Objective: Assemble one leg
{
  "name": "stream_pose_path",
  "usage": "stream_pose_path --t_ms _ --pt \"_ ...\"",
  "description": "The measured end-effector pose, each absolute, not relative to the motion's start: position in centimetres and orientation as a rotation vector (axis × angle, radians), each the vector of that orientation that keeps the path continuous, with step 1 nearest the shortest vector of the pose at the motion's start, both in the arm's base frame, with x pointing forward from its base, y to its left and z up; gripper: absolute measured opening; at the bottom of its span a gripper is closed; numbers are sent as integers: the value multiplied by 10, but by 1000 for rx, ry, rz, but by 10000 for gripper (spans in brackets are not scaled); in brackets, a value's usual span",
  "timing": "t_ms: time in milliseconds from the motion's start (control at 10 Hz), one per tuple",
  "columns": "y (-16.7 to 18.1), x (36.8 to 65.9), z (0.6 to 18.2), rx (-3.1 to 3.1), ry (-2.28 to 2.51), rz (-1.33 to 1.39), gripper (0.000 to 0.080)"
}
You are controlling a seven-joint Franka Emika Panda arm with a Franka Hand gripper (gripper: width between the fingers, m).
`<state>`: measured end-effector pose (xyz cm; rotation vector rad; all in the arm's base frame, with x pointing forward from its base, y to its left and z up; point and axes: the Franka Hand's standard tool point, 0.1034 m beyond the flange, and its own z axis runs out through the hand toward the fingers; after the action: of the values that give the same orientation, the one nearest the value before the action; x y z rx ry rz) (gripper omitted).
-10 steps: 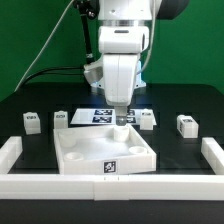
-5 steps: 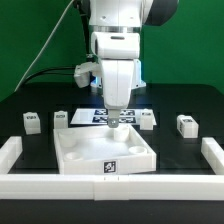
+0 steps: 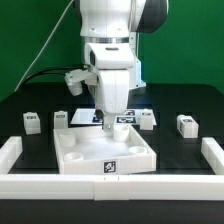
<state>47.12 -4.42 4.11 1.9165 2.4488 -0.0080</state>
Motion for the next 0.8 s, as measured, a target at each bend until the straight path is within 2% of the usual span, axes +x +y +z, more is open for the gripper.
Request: stream_pose_path --t_ms 300,600,800 --pt "-48 451 26 1926 2482 -33 650" --pt "-45 447 9 1934 2508 -49 650" --pt "-47 448 9 1945 2496 -48 650"
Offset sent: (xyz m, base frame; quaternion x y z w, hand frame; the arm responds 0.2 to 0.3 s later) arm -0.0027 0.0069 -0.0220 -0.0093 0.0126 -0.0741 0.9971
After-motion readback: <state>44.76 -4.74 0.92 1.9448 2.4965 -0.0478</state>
